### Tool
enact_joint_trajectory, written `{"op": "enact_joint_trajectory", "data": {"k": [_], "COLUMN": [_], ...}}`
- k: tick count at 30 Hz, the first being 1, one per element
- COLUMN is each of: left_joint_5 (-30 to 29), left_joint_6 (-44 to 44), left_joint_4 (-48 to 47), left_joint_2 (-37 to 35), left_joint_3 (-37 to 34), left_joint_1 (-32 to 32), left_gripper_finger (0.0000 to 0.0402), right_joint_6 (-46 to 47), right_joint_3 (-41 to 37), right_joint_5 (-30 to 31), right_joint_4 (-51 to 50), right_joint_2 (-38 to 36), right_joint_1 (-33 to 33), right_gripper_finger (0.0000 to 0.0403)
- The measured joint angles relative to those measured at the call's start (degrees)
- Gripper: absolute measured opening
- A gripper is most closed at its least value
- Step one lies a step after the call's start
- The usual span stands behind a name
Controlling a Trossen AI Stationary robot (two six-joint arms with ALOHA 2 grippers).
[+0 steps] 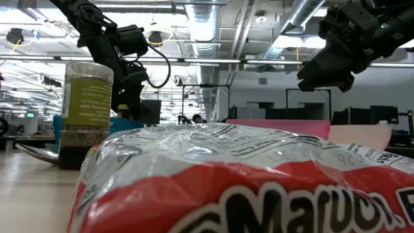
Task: Pick & Place Food Item
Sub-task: Put the yellow seasoning bottle into the blue bin, then put the green seasoning bottle into the blue bin
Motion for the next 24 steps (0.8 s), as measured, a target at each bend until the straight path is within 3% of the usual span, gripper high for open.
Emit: {"op": "enact_joint_trajectory", "data": {"k": [14, 24], "left_joint_5": [0.0, 0.0], "left_joint_6": [0.0, -0.1], "left_joint_4": [-0.5, -1.7], "left_joint_2": [-0.5, -12.9], "left_joint_3": [0.0, 0.0], "left_joint_1": [0.0, 0.0], "left_gripper_finger": [0.0269, 0.0269], "right_joint_6": [0.0, 0.0], "right_joint_3": [0.0, 0.0], "right_joint_5": [0.0, 0.0], "right_joint_4": [0.0, 0.0], "right_joint_2": [0.0, 0.0], "right_joint_1": [0.0, 0.0], "right_gripper_finger": [0.0156, 0.0156]}}
